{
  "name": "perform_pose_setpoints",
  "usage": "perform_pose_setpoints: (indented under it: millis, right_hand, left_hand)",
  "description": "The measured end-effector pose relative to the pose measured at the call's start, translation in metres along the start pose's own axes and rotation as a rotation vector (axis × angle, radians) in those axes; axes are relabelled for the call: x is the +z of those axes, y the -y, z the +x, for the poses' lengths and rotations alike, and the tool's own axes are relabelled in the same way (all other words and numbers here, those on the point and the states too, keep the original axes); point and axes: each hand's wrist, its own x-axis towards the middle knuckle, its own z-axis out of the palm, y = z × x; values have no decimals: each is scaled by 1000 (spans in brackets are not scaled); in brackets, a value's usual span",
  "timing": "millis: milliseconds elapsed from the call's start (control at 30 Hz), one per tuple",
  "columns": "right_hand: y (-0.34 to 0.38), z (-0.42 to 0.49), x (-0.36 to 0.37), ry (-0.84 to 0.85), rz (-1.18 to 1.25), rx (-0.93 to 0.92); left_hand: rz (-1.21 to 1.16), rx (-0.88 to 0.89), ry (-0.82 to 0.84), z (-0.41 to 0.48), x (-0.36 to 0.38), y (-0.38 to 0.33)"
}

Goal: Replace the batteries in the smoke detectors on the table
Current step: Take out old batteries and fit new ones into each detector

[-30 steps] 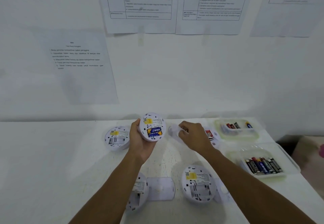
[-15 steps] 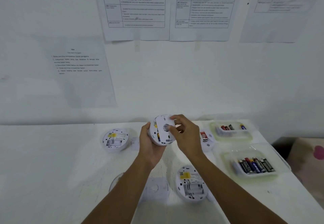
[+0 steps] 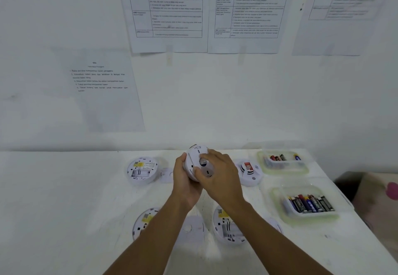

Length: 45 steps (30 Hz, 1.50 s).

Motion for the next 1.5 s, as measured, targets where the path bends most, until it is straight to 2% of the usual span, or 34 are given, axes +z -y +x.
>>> perform_pose_setpoints:
  millis: [133,300,467,667,767,867,1000,1100,1167,1300,1467,1500]
  right_hand:
    - [-3,-3,-1,-7,-4,-11]
    - [-1,-2,-3,-53,28,64]
    - [3,-4,-4,-125,132,236]
    - [-4,-3,-2,-36,250,326]
    - [-6,3,-10,55,402,412]
    - [-2,8,-17,111,687,585]
    - [-2,17,-23,166,855,706]
    - [-14,25,-25,144,1027,762]
    - [-25,26,-22,106,1101,789]
    - [-43,26,-13,116,1079,799]
    - [-62,30,-9,253,689,680]
    - [-65,31,-7,274,631,668]
  left_hand:
    - [19,11,8,-4,2,2]
    - [52,42,51,-4,3,7]
    - [109,107,65,-5,6,12]
    - [132,169,72,-3,2,8]
    - [199,188,70,-3,2,3]
    - [295,174,74,-1,1,0]
    - [392,153,85,2,3,-8]
    - [446,230,46,4,1,-13]
    - [578,273,25,7,-6,-17]
    - [709,211,41,10,-21,-22]
    - [1009,338,-193,29,-36,-22]
    - [1066,345,-192,32,-38,-22]
